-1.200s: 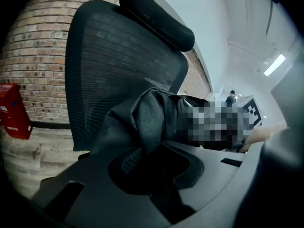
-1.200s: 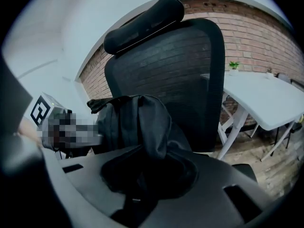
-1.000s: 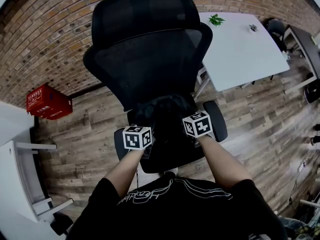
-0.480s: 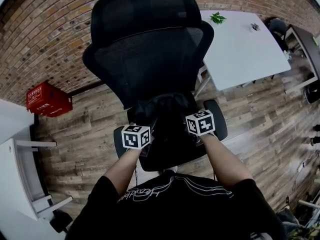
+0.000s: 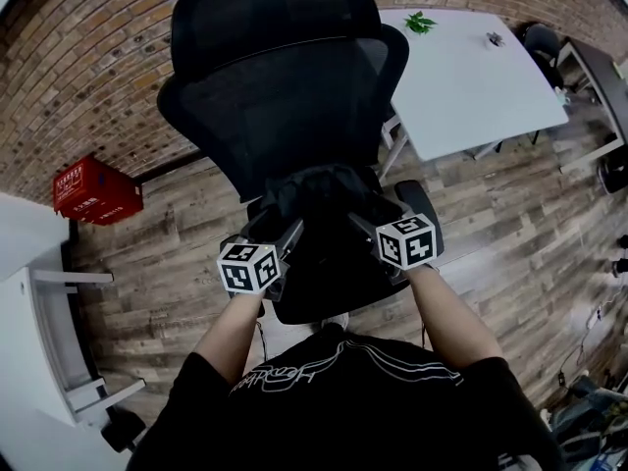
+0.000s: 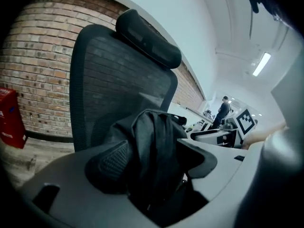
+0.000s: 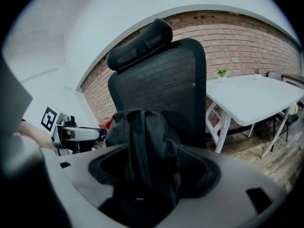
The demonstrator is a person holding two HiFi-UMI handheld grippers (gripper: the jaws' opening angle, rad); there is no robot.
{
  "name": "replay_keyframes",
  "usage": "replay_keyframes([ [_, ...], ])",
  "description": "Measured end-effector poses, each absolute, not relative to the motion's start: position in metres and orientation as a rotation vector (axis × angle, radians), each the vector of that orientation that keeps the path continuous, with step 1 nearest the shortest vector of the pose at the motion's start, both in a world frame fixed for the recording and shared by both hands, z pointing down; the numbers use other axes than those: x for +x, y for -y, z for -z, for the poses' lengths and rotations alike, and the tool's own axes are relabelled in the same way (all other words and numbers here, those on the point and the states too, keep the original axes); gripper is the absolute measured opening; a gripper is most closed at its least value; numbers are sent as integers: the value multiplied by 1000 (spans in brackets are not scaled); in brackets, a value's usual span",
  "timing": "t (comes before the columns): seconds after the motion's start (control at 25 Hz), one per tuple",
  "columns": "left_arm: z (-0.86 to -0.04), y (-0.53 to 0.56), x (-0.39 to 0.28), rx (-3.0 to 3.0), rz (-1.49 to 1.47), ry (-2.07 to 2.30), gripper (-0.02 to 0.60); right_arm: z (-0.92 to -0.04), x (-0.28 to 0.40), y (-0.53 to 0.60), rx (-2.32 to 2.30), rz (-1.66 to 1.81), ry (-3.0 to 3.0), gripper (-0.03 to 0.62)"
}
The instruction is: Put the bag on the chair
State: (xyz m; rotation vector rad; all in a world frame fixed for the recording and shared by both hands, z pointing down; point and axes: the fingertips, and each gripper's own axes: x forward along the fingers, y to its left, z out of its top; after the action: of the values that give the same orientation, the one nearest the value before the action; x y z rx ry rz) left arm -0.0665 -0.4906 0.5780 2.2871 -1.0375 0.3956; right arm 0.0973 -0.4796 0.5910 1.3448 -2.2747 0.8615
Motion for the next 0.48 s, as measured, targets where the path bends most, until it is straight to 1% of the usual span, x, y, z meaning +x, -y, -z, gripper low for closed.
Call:
replay_keyframes([
  [0.28,-510,438,-50,2393,-342,920,321,-526,103,425,1322,-856,2440,195],
  [0.36,-491,421,-46,2408,-338,917,287,-507,105,408,1319,-833,2487,172],
  [0.44,-477,401,-41,2390,-311,898,232,-492,109,389,1318,-818,2525,114],
  [0.48,-470,389,-37,2380,-282,876,225,-486,111,378,1316,-824,2543,95],
])
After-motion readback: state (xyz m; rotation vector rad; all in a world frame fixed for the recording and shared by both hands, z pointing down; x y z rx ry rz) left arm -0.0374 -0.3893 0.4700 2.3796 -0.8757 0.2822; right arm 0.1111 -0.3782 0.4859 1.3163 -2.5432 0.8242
